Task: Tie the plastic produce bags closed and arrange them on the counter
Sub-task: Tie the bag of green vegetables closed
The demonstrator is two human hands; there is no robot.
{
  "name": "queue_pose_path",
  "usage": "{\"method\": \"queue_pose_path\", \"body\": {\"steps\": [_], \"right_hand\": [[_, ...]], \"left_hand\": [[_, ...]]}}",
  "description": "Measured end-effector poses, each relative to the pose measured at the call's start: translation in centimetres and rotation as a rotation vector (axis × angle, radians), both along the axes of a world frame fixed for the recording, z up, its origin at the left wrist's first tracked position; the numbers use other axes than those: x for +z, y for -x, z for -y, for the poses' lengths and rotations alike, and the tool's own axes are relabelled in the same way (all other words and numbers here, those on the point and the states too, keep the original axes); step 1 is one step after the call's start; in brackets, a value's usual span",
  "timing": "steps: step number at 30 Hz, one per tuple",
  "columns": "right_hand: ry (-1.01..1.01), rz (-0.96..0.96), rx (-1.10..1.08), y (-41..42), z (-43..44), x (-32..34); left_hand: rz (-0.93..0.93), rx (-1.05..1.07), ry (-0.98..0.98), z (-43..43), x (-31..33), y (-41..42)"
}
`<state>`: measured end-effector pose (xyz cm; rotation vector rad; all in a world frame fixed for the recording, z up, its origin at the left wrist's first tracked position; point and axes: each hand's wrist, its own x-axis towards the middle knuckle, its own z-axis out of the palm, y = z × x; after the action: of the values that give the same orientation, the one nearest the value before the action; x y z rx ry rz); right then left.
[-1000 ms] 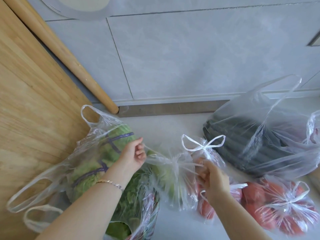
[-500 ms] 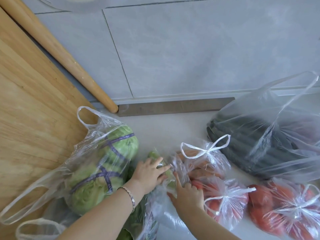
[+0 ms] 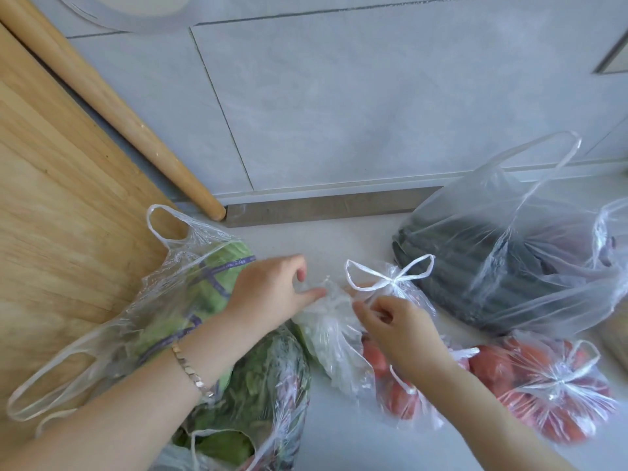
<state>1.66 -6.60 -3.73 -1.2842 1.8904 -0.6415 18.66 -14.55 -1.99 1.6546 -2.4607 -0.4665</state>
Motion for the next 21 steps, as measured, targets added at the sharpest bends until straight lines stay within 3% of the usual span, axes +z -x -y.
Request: {"method": "queue_pose_path", "body": {"steps": [5, 9, 13, 17, 19, 21], "right_hand": [[0.113, 0.137, -0.086, -0.2, -0.5, 2.3], [0.144, 0.172, -0.168, -0.4, -1.0, 2.1], [0.183, 0.18, -0.261, -0.9, -0.7, 1.2], [0.106, 0.174, -0.239, -0.9, -1.8, -1.9], [0.045, 0.287, -0.325, -1.3, -2.6, -3.1], [-0.022, 0.505, -0.491, -1.1, -2.7, -3.7]], "left_hand": [[0.065, 0.001, 0.026, -0.1, 4.2, 2.3], [0.27, -0.103, 0.138, -0.9, 5.1, 3.4], [0.38, -0.217, 0.272, -1.3, 3.8, 3.1], [0.357, -0.331, 0.397, 0.4, -1.0, -0.7], [0.349, -0.33, 0.401, 0.2, -2.2, -1.7], [0.288, -0.117, 0.248, -0.3, -2.5, -1.4]]}}
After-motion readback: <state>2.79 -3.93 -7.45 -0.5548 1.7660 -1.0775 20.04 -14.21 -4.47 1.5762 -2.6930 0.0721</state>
